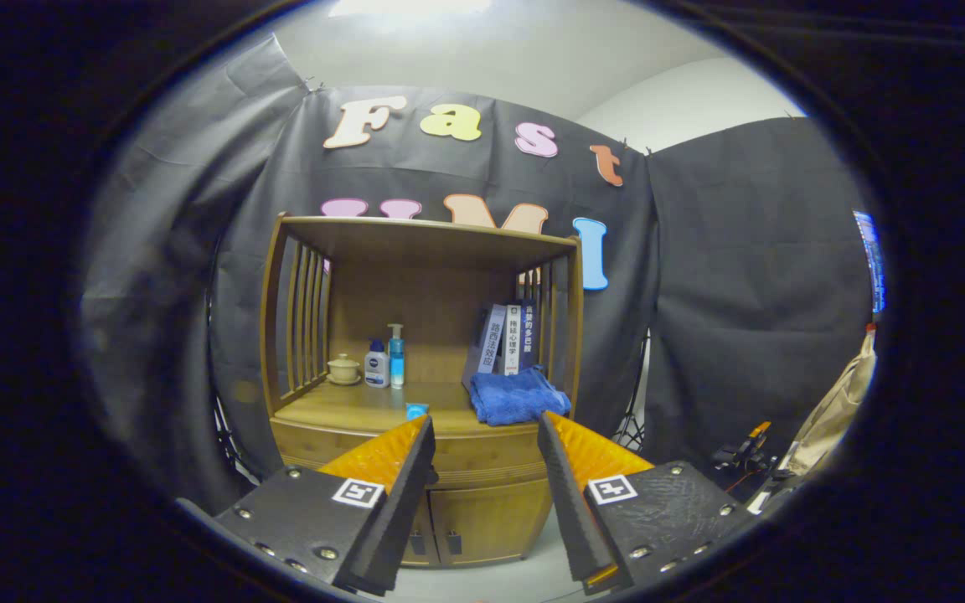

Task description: Pull open the drawer, take out the items inside it, and place them on the countertop above the cabinet.

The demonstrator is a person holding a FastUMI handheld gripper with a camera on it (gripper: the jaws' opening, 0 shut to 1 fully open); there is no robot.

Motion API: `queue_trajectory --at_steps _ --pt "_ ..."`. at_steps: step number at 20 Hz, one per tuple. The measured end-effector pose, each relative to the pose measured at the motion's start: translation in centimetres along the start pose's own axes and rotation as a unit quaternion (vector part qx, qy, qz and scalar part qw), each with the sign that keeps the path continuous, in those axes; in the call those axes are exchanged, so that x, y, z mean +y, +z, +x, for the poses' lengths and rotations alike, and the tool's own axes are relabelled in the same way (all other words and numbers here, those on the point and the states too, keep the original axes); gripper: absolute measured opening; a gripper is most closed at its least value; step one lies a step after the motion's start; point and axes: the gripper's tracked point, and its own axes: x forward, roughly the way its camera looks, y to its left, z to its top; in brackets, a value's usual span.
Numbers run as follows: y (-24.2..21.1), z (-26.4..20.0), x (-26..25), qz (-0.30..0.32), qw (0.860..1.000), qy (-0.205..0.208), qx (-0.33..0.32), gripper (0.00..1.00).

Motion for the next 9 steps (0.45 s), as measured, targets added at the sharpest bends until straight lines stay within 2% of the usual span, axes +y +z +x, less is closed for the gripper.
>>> queue_trajectory --at_steps 7,9 --pt "0.1 1.5 -0.6 0.004 1.0 0.006 -0.021 0.74" --pt "0.2 2.5 -0.5 0.014 0.999 0.026 -0.035 0.74"
